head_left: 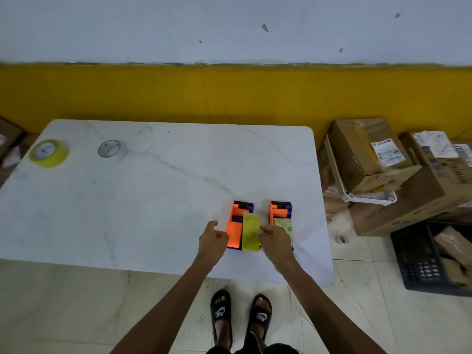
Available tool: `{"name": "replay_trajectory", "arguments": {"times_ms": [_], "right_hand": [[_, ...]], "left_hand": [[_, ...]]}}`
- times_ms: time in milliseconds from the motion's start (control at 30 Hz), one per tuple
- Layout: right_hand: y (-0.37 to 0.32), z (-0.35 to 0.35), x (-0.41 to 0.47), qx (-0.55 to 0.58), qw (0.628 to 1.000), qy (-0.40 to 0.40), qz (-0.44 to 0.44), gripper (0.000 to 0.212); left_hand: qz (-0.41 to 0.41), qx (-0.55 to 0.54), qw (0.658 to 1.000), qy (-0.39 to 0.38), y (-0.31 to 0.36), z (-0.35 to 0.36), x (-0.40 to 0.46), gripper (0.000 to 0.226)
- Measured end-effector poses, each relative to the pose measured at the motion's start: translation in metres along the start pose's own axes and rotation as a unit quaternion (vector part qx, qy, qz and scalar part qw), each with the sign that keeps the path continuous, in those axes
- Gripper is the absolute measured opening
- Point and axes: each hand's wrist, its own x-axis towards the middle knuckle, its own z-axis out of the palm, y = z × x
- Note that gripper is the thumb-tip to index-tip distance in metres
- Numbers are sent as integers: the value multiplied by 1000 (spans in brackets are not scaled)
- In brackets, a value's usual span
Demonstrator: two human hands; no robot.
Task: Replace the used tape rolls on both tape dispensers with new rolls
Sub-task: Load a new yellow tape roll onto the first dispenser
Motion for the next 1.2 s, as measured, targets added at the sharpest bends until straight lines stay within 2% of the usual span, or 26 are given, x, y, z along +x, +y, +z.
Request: {"name": "replay_trajectory", "arguments": {"times_ms": [300, 600, 1000, 1200], "right_hand": [[0, -1, 0, 4, 1000, -2, 13, 21], [-2, 2, 0, 3, 1000, 22, -1, 24], [-8, 2, 3, 5, 1000, 11, 14, 15], [-15, 9, 5, 2, 1000, 9, 2, 21]], "left_hand": [[11, 9, 1000, -19, 5, 6, 2, 27], [2, -47, 999, -14, 32, -5, 9, 31], [-11, -56, 998, -26, 32, -4, 8, 27], [-20, -64, 998, -17, 33, 1, 6, 24]]}}
